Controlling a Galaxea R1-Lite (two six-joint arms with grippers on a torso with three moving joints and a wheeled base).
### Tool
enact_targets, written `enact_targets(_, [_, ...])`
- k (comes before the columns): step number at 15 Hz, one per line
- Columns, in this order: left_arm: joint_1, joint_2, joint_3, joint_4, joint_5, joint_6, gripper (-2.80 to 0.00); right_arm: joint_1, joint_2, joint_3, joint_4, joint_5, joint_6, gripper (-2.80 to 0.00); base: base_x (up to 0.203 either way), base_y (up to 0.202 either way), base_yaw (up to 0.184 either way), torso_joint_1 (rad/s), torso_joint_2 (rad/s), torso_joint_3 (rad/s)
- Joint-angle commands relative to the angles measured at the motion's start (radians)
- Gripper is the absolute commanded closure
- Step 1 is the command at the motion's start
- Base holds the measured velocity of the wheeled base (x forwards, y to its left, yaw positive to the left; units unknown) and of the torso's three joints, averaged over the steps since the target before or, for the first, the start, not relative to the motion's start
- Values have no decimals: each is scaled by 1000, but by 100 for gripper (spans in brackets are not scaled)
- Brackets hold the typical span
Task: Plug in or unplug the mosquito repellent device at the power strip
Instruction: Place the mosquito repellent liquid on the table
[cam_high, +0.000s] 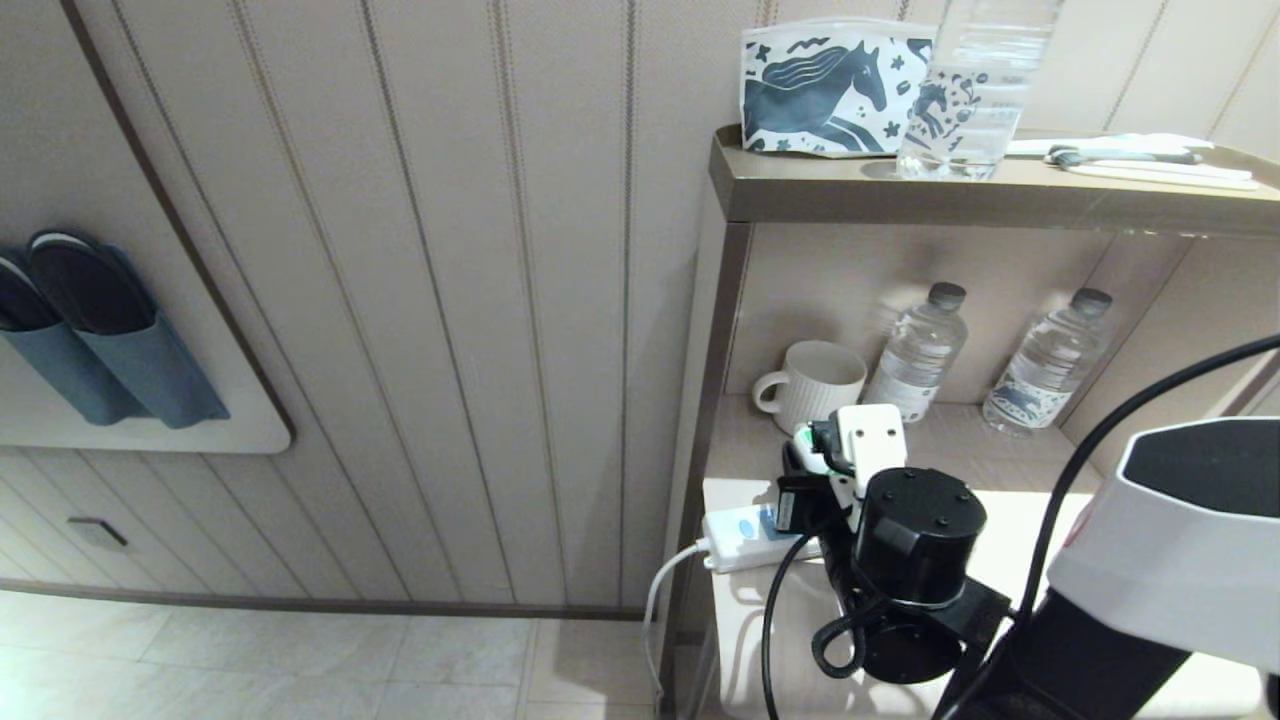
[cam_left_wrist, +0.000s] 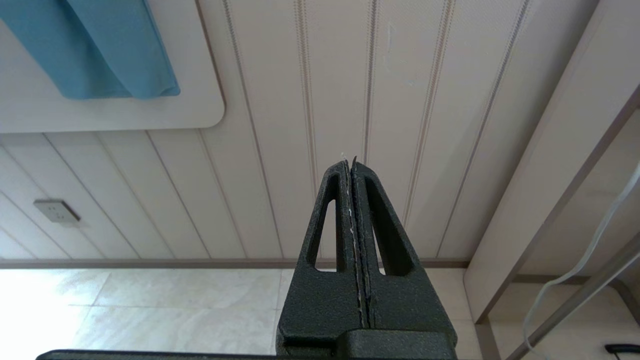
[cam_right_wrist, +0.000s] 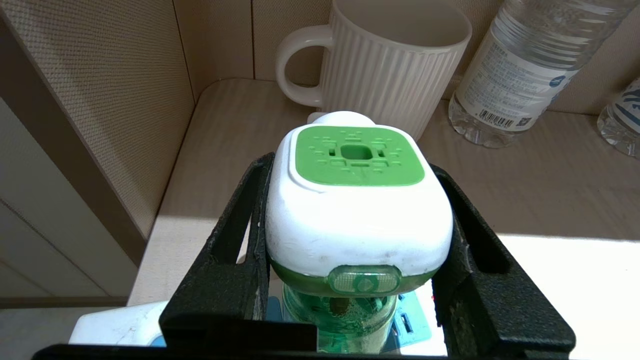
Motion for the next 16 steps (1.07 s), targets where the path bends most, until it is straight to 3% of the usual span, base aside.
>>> enact_targets(1, [-2, 1, 0, -1, 0, 1, 0, 0, 3, 2, -47, -5, 0, 0, 0, 0, 0, 0, 0, 0])
enact_targets(16, [0, 1, 0, -1, 0, 1, 0, 4, -17, 13, -47, -13, -6, 0, 0, 0, 0, 0, 0, 0])
